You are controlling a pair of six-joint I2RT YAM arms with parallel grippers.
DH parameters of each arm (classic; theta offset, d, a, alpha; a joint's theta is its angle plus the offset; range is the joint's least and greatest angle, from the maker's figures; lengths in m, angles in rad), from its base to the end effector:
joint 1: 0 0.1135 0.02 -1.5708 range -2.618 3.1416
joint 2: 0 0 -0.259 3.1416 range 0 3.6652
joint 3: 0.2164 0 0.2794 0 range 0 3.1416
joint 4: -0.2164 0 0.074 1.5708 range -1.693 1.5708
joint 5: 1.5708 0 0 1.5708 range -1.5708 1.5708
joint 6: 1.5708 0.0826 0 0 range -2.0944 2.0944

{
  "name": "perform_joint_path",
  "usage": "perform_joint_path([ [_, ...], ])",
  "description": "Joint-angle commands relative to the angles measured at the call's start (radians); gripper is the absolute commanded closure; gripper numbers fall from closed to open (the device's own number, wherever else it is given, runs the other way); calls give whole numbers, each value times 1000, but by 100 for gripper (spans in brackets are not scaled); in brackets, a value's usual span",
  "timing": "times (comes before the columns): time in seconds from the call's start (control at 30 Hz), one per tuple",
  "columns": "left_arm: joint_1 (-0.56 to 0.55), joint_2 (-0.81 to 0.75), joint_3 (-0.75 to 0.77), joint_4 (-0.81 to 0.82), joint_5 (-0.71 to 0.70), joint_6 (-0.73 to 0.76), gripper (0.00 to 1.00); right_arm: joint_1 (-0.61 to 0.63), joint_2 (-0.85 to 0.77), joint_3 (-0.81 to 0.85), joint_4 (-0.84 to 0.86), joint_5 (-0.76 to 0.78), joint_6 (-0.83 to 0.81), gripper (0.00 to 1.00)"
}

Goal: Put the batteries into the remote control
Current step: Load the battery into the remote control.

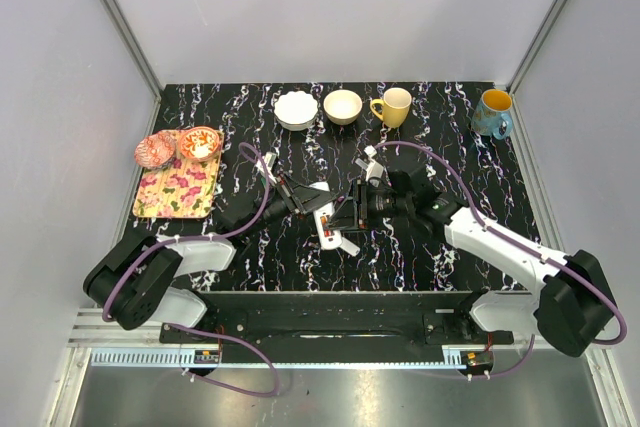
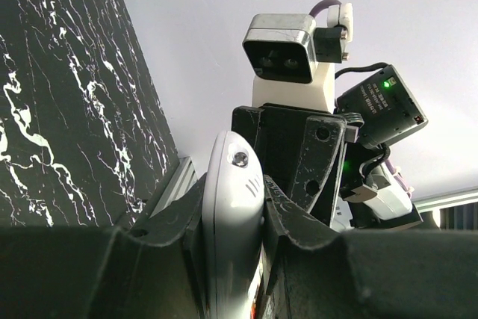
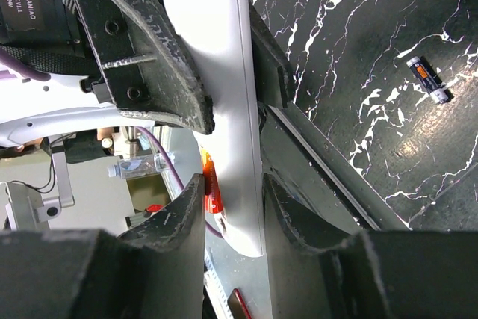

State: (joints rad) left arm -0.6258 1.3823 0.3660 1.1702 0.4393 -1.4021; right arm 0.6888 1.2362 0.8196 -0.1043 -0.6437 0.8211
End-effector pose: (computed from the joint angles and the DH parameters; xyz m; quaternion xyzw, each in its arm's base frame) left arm 0.2332 -0.2119 0.1903 -0.0872 0.6504 -0.7041 0.2713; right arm 0.2235 0.2482 0.2329 -0.1039 0.8296 0.5252 0.1587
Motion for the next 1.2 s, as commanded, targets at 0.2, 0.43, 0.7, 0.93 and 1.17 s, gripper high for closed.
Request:
perform_joint_path([
  [0.2, -32, -89, 50, 319, -4, -63, 100, 8, 59, 1, -123, 190, -59, 99],
  [0.43, -38, -92, 42, 322, -8, -63, 100, 8, 68, 3, -121, 191, -51, 100],
  [0.7, -51, -85, 27, 330, -16, -58, 100, 8, 68, 6, -109, 184, -30, 100],
  [0.93, -45, -86, 16, 278, -30, -25, 100, 6, 31, 13, -120, 145, -37, 65],
  [1.17, -34, -83, 11, 201, -45, 3, 100, 8, 3, 9, -127, 113, -37, 55],
])
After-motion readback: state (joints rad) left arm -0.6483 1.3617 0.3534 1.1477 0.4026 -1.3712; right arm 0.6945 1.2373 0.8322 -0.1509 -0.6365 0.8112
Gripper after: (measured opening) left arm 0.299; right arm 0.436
